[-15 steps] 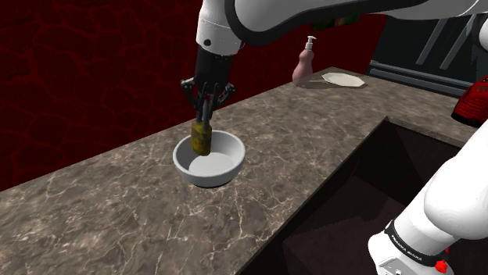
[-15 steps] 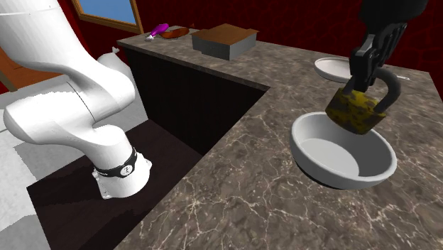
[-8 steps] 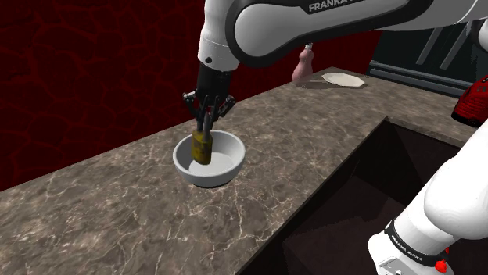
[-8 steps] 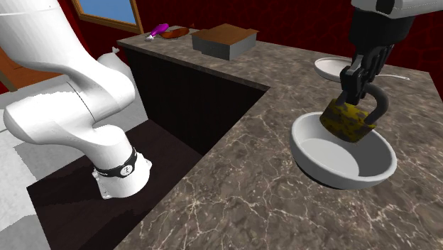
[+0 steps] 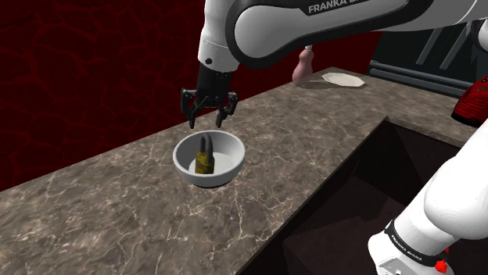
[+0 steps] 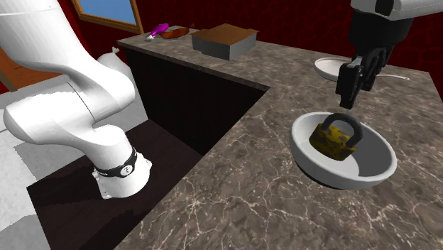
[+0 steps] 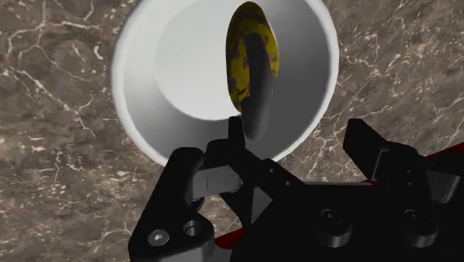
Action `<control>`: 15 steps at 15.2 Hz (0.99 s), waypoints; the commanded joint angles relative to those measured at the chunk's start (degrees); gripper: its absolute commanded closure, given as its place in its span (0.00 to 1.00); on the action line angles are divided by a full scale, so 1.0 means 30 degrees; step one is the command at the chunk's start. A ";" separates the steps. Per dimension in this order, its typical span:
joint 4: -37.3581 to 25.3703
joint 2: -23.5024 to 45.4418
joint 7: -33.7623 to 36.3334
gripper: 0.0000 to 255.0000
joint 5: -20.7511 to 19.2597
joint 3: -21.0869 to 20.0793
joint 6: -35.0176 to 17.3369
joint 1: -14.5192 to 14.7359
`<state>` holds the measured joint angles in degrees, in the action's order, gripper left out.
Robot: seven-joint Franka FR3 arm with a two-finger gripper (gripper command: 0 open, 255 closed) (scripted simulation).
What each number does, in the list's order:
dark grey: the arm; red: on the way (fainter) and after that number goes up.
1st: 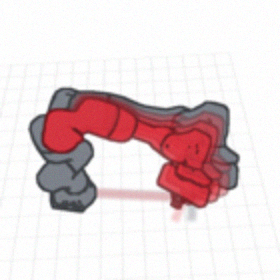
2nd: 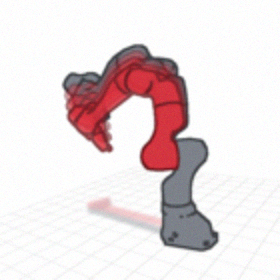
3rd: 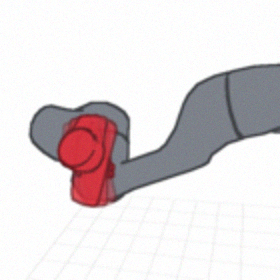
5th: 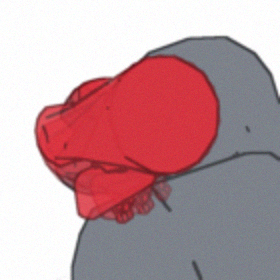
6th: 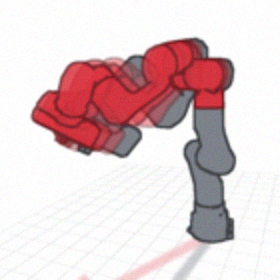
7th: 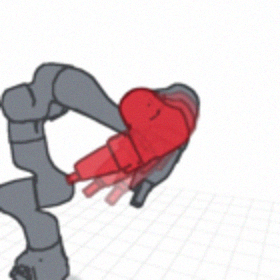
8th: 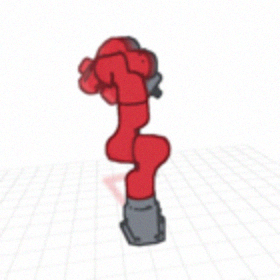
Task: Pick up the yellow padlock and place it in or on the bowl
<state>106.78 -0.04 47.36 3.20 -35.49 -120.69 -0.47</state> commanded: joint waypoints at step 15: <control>-0.1423 -0.0967 -0.0419 0.00 0.0633 0.0225 0.2241 -0.0180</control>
<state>102.52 -2.94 46.11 5.09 -34.82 -113.98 -1.01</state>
